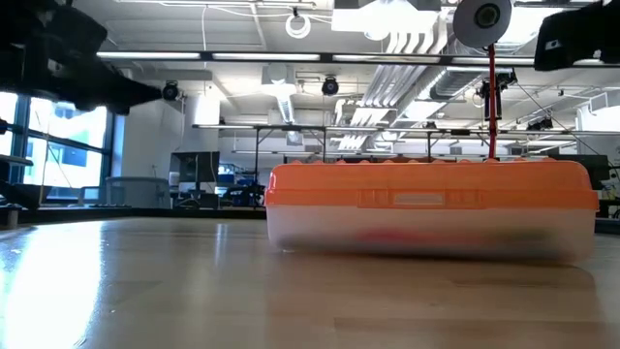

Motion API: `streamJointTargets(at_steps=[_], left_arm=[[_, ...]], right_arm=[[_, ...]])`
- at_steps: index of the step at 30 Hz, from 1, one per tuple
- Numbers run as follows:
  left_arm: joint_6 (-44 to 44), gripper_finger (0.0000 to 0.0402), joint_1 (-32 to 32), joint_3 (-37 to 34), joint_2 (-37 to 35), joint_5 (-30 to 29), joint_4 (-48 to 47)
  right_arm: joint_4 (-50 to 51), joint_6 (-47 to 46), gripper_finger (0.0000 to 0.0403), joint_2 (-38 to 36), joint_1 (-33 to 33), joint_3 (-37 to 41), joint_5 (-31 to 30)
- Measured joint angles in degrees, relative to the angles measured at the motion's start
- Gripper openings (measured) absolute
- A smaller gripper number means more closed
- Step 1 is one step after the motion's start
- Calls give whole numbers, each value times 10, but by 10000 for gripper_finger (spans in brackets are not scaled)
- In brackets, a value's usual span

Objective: Pick & place school supplies into a supply box
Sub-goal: Return to Home Position

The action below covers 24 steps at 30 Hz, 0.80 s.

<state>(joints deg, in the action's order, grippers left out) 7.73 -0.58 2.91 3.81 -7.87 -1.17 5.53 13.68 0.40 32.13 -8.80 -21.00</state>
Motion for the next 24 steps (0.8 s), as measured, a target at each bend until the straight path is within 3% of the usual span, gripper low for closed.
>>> streamJointTargets(at_steps=[6, 11, 24], left_arm=[[-1, 30, 31, -11, 15, 57, -5], [-7, 40, 40, -11, 23, 55, -6], [-7, 58, 40, -11, 23, 54, -7]], right_arm=[[33, -73, 0, 0, -8, 0, -152], [33, -91, 0, 0, -8, 0, -251], [33, -87, 0, 0, -8, 0, -258]])
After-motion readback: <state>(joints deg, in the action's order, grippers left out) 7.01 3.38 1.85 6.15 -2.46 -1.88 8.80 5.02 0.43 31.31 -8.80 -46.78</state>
